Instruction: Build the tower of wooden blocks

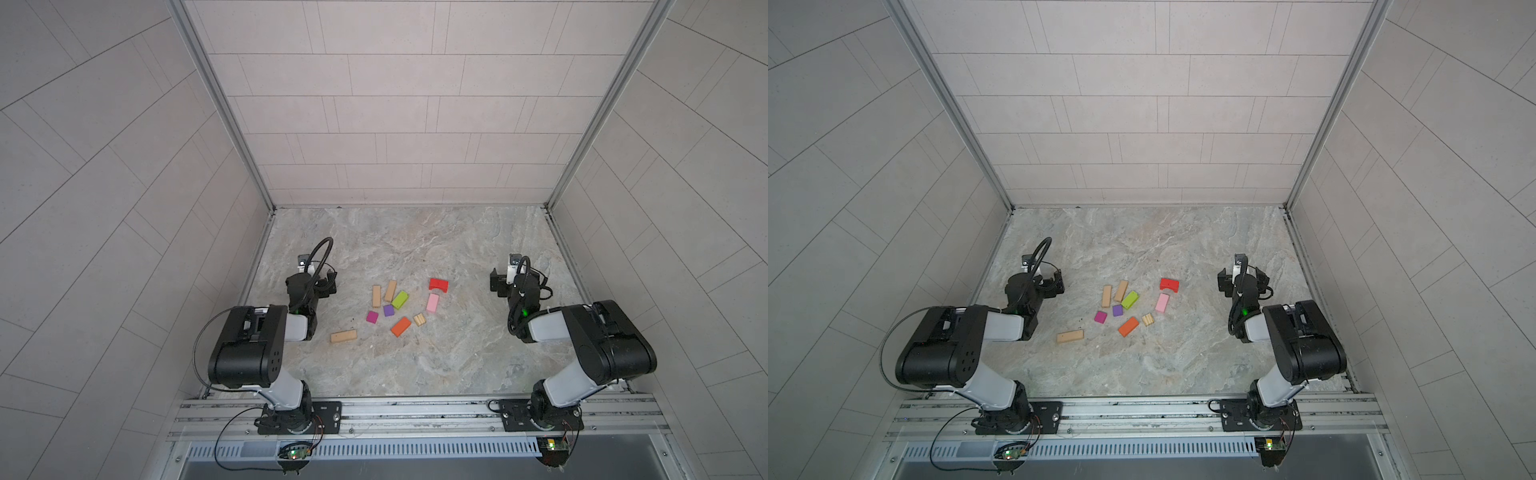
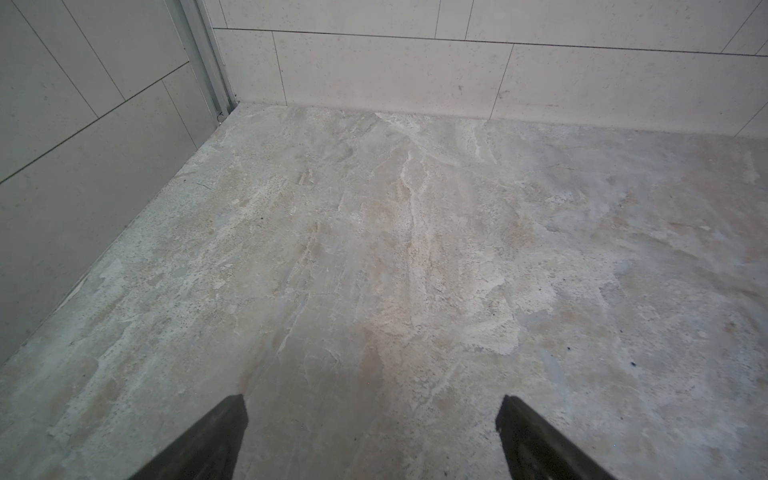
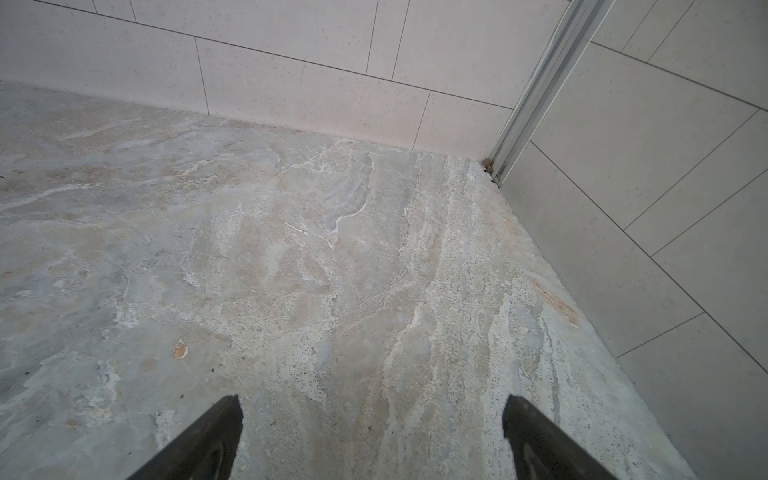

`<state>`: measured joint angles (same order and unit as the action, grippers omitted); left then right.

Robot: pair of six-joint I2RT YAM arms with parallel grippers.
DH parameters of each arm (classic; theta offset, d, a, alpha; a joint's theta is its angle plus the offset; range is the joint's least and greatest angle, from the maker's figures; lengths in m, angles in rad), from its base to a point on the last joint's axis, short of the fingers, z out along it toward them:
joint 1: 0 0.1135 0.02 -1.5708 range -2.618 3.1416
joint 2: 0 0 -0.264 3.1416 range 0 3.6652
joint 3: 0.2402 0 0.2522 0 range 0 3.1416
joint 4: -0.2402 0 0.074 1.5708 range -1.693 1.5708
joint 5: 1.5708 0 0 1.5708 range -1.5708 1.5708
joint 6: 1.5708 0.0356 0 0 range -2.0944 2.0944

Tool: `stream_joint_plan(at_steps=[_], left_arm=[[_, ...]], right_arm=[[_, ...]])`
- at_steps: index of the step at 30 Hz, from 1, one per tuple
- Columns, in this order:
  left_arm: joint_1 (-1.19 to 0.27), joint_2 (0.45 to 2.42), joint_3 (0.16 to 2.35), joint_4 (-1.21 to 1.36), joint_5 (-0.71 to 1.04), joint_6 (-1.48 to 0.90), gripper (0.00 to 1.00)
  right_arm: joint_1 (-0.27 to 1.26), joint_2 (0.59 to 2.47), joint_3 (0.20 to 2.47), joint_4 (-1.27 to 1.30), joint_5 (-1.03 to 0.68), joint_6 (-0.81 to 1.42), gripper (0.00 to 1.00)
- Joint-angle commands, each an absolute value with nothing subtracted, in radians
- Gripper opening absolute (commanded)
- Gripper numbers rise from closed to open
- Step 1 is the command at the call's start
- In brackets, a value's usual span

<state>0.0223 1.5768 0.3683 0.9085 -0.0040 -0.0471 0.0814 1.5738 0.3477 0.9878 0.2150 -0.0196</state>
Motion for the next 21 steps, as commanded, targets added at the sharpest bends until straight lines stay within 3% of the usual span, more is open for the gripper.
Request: stream_joint_plan(at_steps=[1,15,18,21], left_arm=[[0.029,1.584,0.382,0.945,-0.009,-0.039,1.00],[0.020,1.579,0.381,0.941,-0.019,-0.035,1.00],[-0.004,1.548,0.381,0.923,-0.094,-0.028,1.00],[-0.049,1.448,0.419,0.763,-0.208,-0.008,1.00]], right_arm=[[0.075,1.582,0.360,0.983,0.238,0.004,0.99],[0.078,1.568,0.356,0.986,0.261,0.002,1.00],[0.086,1.484,0.359,0.910,0.345,0.020,0.99],[0.102,1.382,0.435,0.637,0.459,0.094,1.00]])
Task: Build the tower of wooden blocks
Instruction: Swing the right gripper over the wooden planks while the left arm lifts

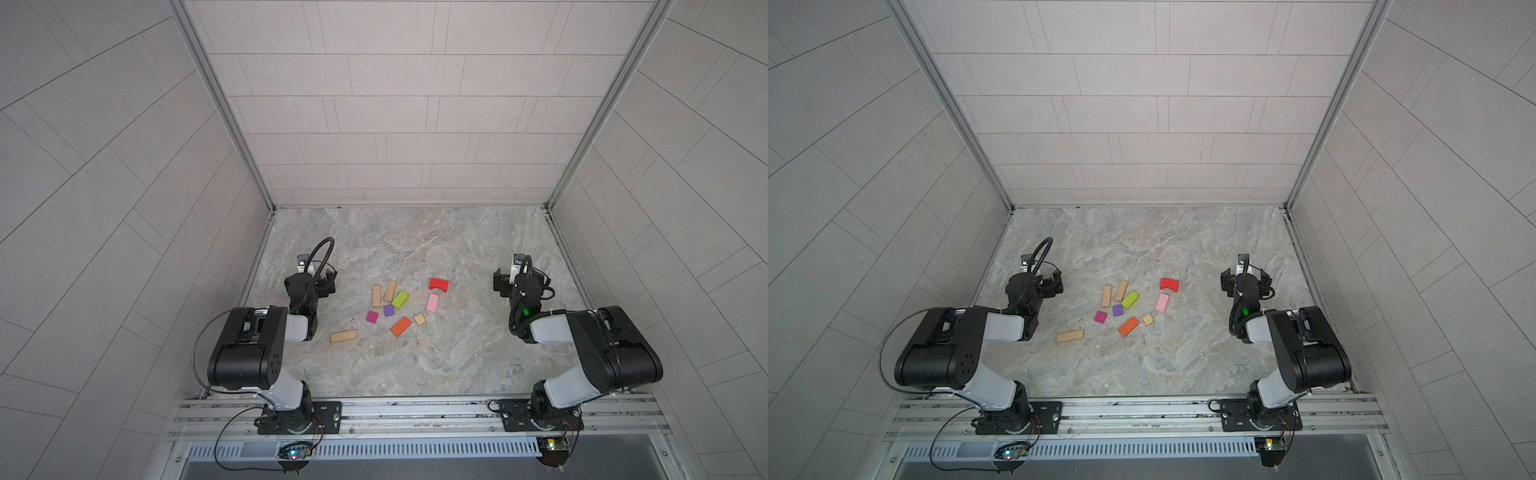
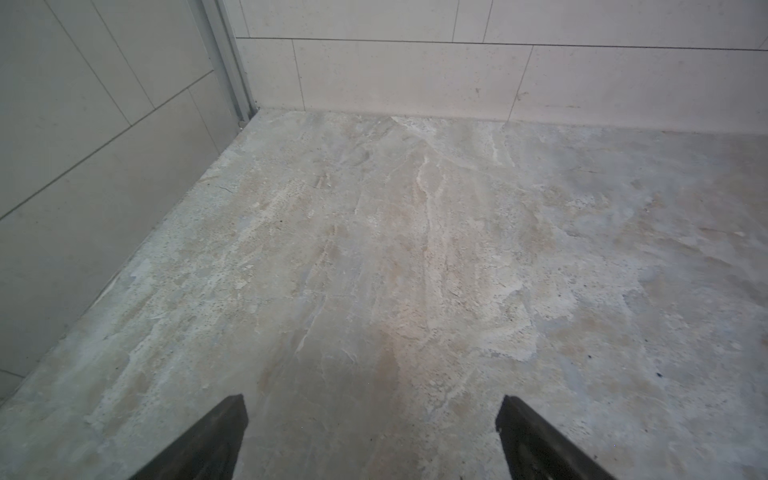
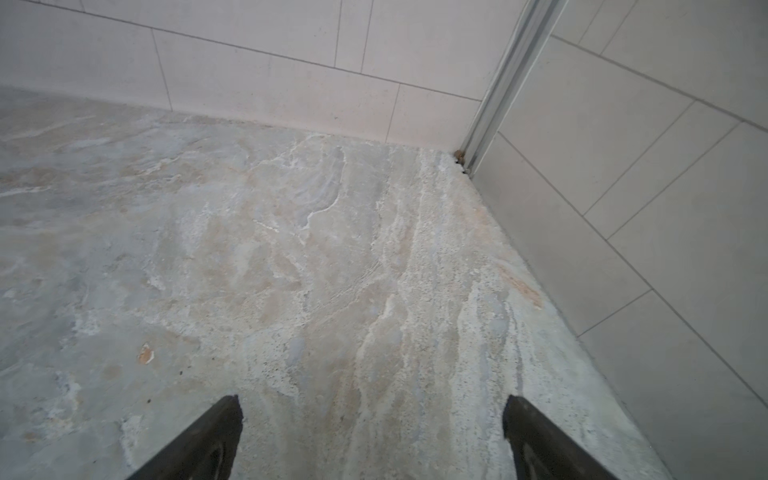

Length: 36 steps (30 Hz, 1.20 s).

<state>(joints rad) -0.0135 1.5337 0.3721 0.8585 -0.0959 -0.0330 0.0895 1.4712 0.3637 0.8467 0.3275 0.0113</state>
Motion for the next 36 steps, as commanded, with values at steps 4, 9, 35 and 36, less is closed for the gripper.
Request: stream_joint_plan(at_steps=[4,9,35,36], left_arm=[[-0.128,1.340,0.541,0.511,-0.340,0.024,0.99],[-0.148,1.253,0.812,0.010,-0.285,-0.113,0.97],[-0.191,1.169,0.957,-0.504,0.467,-0.308,0.95],[-0.190,1.169,0.960,-0.503,0.476,-0.308,0.95]], right_arm=[[0.109,1.285,0.589,0.209,0.409,0.226,0.99],[0.178,1.206,0.705,-0.046,0.420,0.303,0.99],[0.623,1.425,1.061,-0.459,0.051,0.344,0.84],[0.642,1.438,1.066,-0.453,0.043,0.302,0.84]])
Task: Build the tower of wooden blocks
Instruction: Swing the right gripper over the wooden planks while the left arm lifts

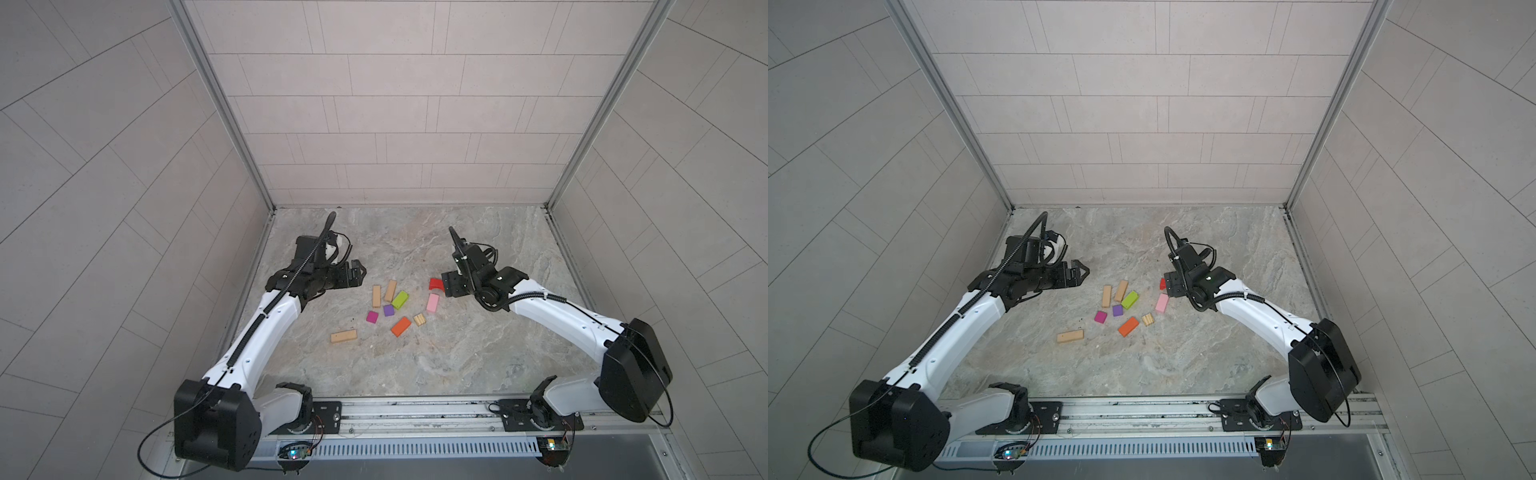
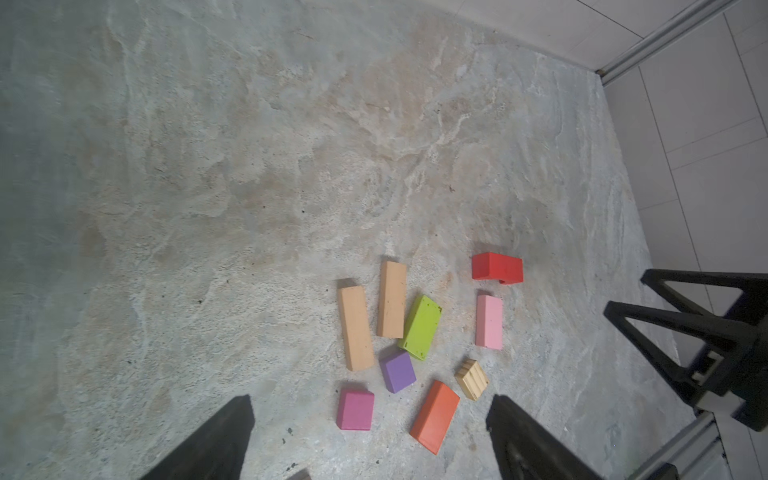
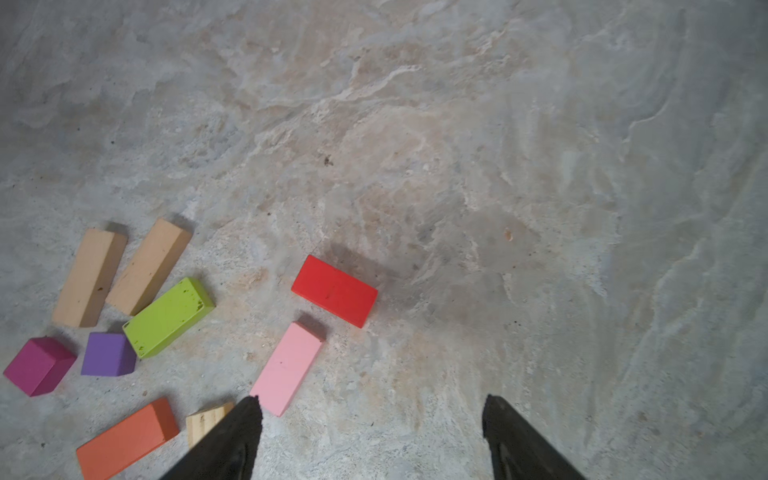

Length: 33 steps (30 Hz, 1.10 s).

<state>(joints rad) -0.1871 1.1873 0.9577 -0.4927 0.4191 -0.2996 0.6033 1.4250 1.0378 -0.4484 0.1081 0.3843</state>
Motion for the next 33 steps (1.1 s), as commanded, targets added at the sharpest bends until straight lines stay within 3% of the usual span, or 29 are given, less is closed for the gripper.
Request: stream_joint_plan(at_steps=[1,11,17,33], left_arm=[[-0.190,1.169,0.961,-0.503,0.478,-0.308,0.95],[-0.188,1.150,0.954,-0.503,0.436,-0.316,0.95],[-0.166,1.141,0.951,-0.507,0.393,-0.336,0.95],[-0.100,1.138,0.943,-0.486,0.434,-0.359,0.95]], right_arm=[[0.657,1.448,1.070,-0.450,0.040,0.261,0.84],[0.708,1.631,1.198,-0.419,-0.115,-0.011,0.89],[0.712,1.791,1.323,-0.390,-0.168,-0.095,0.97],[0.782,2.097,1.608,-0.502,-0.166,-0.207,0.96]])
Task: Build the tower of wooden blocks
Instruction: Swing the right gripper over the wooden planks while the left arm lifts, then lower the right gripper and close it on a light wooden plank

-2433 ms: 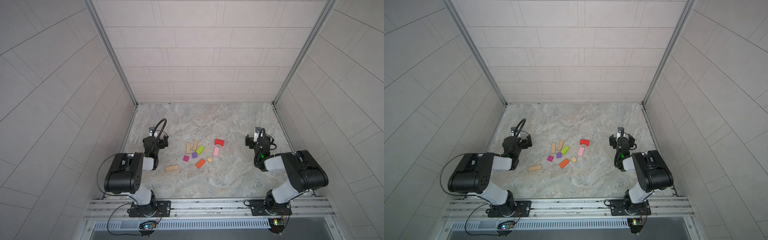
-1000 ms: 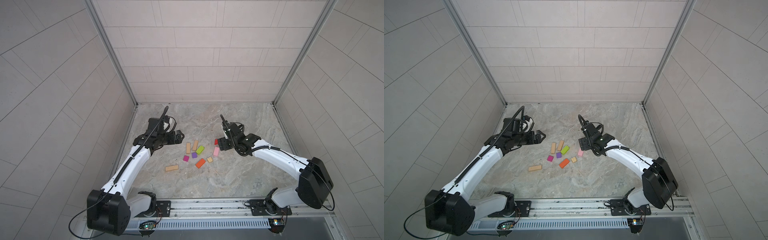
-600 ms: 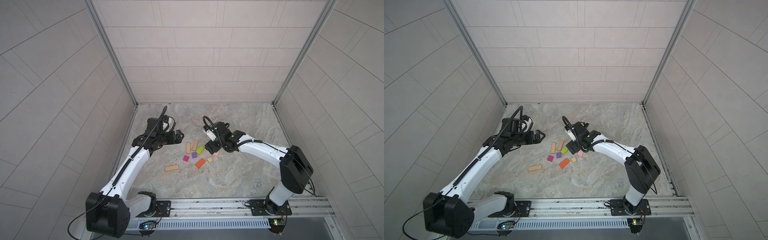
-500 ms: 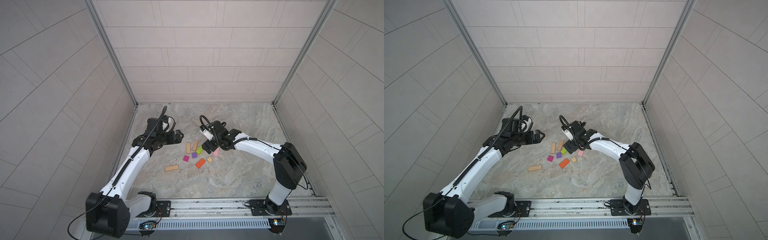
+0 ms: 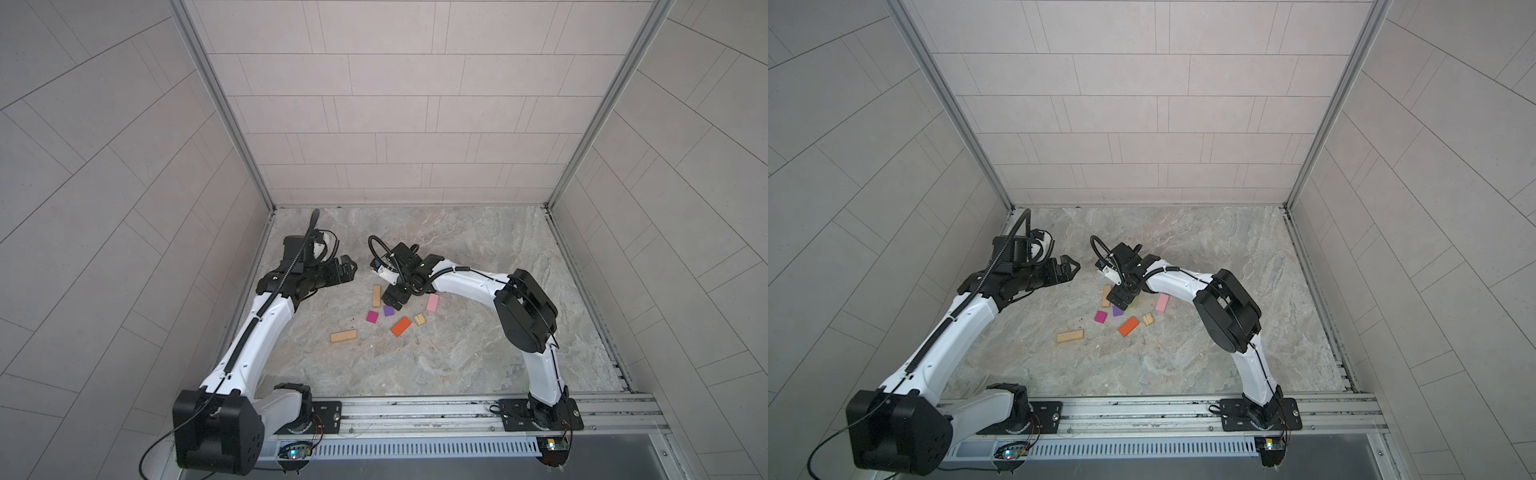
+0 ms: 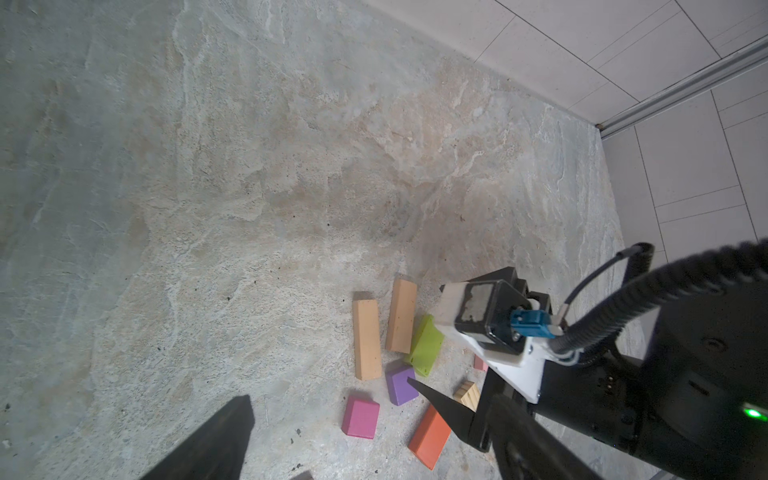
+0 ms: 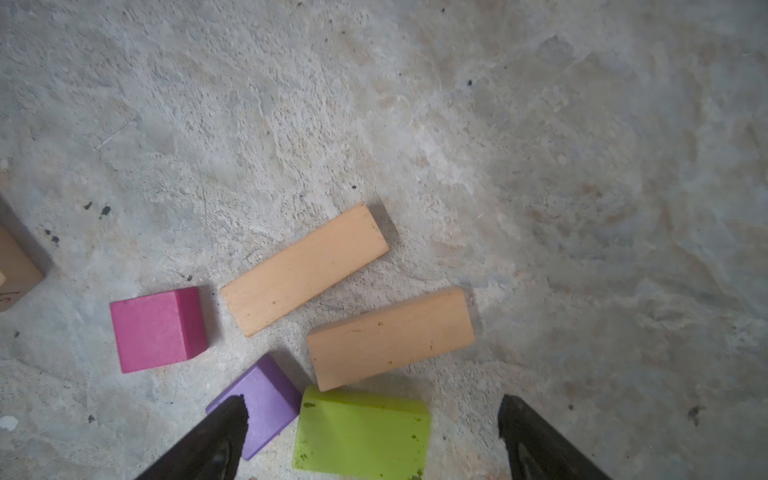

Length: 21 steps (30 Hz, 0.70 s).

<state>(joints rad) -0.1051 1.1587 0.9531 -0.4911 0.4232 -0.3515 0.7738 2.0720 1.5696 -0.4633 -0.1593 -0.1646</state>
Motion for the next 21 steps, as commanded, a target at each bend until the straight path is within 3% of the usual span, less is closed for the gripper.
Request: stream_joint_plan(at_steps=[1,21], left_arm=[[-0.101,1.138,0.942,-0.485,0.437,-0.359,0.95],[-0.100,1.137,0.937,-0.469,0.462,-0.363,0.95]], right_arm=[[0.783,2.108,1.620,-0.510,-0.165,-0.211,0.96],[0.778,2.244,1.738,-0.609,-0.117,-0.295,0.93]])
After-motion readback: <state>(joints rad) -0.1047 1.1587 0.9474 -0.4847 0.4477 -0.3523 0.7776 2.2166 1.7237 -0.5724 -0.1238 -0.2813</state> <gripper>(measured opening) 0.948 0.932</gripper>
